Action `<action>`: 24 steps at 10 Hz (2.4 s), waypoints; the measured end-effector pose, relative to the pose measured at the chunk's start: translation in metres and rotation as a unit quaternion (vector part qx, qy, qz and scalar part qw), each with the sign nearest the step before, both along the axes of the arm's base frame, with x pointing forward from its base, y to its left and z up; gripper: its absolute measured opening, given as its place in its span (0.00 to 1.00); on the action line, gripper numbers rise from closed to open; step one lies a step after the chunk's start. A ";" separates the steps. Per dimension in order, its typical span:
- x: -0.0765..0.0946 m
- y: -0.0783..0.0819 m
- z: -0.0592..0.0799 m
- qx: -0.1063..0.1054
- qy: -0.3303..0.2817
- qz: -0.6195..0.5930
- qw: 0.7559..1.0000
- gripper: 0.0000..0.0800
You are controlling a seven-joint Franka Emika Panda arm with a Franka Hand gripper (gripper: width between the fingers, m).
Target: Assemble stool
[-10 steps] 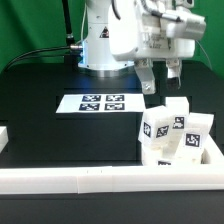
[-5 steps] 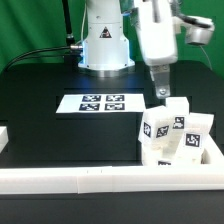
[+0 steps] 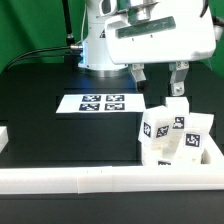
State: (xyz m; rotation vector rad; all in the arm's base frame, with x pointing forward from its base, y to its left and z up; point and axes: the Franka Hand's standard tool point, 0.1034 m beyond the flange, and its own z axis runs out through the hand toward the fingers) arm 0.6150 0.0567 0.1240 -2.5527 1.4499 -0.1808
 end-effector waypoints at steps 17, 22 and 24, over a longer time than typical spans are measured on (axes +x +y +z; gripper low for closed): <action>0.013 -0.013 -0.011 -0.160 -0.013 0.635 0.755 0.81; 0.004 -0.003 -0.016 -0.125 0.067 0.649 0.748 0.81; 0.012 -0.002 -0.012 -0.111 0.088 0.610 0.779 0.81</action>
Offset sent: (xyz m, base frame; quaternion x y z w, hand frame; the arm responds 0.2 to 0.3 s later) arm 0.0025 -0.0007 0.0041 -0.0319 -0.0375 -0.3055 0.9509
